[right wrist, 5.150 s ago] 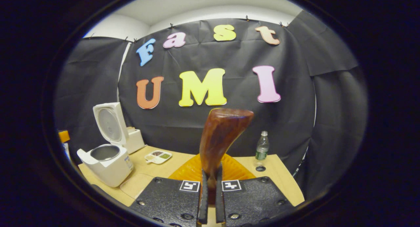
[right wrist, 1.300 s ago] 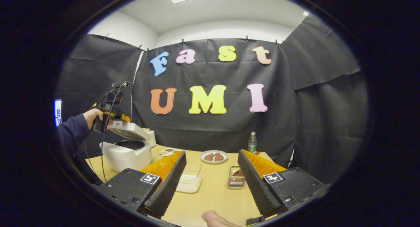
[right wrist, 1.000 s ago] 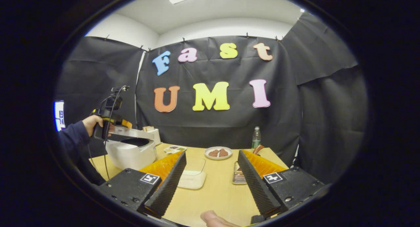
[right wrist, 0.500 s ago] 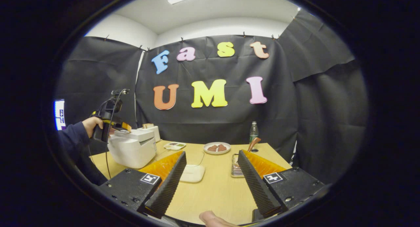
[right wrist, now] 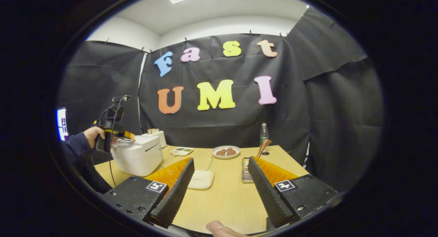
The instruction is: Close the left gripper, press the button to open the rice cooker; take a wooden spoon from the chopstick holder with the right hand, scoop a spoonful of rice and pour it into the rice cooker, then put the wooden spoon back into the chopstick holder.
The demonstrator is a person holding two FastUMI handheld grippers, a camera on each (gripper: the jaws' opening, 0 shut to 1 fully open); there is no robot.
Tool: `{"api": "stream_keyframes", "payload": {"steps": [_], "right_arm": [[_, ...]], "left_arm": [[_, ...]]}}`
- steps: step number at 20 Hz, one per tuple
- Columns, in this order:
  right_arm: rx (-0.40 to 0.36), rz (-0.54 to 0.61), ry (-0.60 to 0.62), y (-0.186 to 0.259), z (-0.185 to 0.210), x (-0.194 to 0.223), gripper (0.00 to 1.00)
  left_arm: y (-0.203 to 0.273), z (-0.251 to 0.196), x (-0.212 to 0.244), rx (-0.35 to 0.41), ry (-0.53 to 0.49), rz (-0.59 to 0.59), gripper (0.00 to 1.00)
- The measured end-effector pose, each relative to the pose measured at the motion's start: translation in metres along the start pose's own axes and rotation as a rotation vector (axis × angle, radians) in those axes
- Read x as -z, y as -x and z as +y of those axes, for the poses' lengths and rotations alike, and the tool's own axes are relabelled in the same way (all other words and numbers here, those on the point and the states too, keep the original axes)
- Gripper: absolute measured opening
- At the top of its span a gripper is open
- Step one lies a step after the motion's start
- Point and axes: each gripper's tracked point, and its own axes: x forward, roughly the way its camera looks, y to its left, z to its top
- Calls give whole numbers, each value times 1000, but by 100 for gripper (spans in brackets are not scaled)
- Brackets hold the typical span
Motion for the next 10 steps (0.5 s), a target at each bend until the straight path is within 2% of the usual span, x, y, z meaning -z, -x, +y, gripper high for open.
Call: {"api": "stream_keyframes", "payload": {"steps": [1, 10], "right_arm": [[-6, 7, 4, -2, 4, 3, 100], [-16, 10, 7, -1, 18, 3, 99]], "left_arm": [[1, 0, 5, 1, 1, 22, 98], [-4, -1, 5, 28, 1, -41, 98]]}}
